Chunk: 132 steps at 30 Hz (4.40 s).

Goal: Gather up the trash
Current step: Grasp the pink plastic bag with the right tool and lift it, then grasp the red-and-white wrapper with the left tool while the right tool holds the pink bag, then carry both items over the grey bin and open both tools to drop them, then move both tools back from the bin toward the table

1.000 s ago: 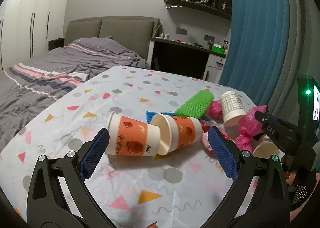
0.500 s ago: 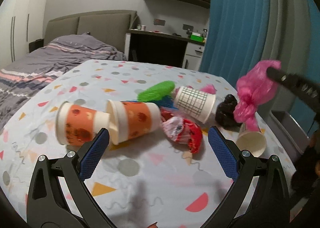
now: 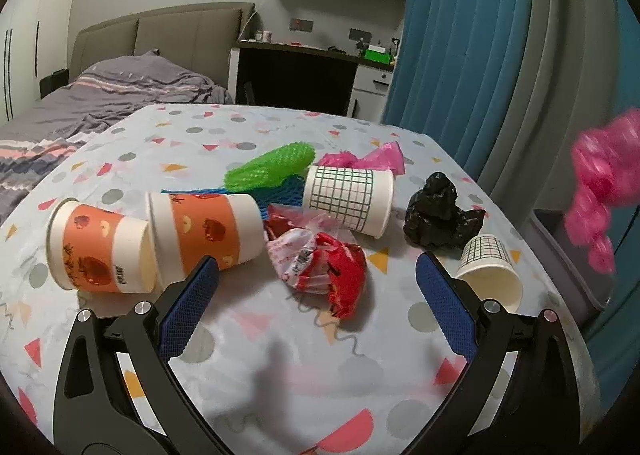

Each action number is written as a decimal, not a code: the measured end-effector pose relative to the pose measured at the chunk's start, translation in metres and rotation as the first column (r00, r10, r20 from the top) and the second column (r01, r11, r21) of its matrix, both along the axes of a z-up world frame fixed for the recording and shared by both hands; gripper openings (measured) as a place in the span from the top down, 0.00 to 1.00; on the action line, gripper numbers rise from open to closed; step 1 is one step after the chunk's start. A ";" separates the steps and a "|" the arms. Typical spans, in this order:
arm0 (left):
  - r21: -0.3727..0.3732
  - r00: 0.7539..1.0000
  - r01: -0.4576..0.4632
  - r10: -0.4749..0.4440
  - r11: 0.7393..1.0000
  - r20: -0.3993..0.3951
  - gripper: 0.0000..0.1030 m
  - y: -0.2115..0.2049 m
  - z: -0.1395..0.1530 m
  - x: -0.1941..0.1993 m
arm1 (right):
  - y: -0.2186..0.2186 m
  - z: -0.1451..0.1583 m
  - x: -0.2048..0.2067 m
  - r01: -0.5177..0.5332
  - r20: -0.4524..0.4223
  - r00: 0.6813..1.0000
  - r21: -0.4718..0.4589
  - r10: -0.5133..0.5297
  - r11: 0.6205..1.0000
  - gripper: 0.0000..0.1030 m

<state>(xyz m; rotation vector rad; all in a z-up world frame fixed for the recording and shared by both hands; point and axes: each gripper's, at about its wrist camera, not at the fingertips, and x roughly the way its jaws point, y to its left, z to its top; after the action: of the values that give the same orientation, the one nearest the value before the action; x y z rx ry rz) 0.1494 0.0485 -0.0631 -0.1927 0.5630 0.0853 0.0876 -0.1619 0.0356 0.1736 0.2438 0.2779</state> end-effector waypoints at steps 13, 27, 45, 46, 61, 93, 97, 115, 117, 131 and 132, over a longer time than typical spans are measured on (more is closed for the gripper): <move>-0.053 0.993 -0.001 -0.005 0.999 -0.119 0.17 -0.005 -0.017 0.036 | -0.029 -0.025 -0.013 0.051 -0.065 0.997 -0.002 -0.051 0.999 0.93; -0.128 0.978 0.009 -0.036 0.992 -0.206 0.44 0.003 -0.033 0.050 | -0.028 -0.032 -0.018 0.035 -0.093 0.995 -0.016 -0.036 0.999 0.93; -0.116 0.985 0.124 -0.136 0.985 -0.107 0.52 -0.024 -0.011 -0.019 | -0.028 -0.030 -0.024 0.017 -0.094 0.995 -0.030 -0.020 0.999 0.93; -0.110 0.985 0.128 -0.139 0.986 -0.103 0.52 -0.025 -0.009 -0.022 | -0.029 -0.030 -0.025 0.017 -0.093 0.995 -0.029 -0.019 0.999 0.93; -0.084 0.979 0.198 -0.202 0.977 -0.040 0.52 -0.050 0.012 -0.044 | -0.044 -0.023 -0.036 0.018 -0.084 0.996 -0.009 -0.019 1.000 0.93; -0.129 0.761 0.648 -0.645 0.750 0.068 0.51 -0.287 0.040 0.092 | -0.175 -0.028 0.039 0.371 -0.084 0.921 -0.110 -0.380 0.922 0.93; -0.152 0.754 0.654 -0.655 0.741 0.052 0.51 -0.296 0.030 0.105 | -0.182 -0.035 0.045 0.375 -0.100 0.917 -0.116 -0.387 0.920 0.93; -0.159 0.795 0.602 -0.606 0.782 0.031 0.15 -0.285 0.019 0.127 | -0.202 -0.041 0.058 0.394 -0.146 0.903 -0.089 -0.403 0.915 0.65; -0.136 0.823 0.566 -0.565 0.813 0.049 0.11 -0.272 0.024 0.121 | -0.201 -0.038 0.052 0.398 -0.131 0.904 -0.081 -0.406 0.914 0.59; 0.009 0.948 0.291 -0.290 0.957 0.130 0.05 -0.159 0.042 0.025 | -0.126 -0.025 -0.013 0.356 -0.032 0.932 -0.099 -0.360 0.929 0.21; 0.009 0.954 0.269 -0.267 0.963 0.134 0.05 -0.148 0.043 0.016 | -0.117 -0.027 -0.016 0.343 -0.033 0.937 -0.105 -0.348 0.934 0.21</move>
<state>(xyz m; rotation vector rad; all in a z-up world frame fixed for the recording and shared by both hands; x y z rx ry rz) 0.1650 -0.0998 -0.0204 -0.1286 0.4510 -0.1935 0.0719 -0.2792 0.0088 0.1237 0.2724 -0.0891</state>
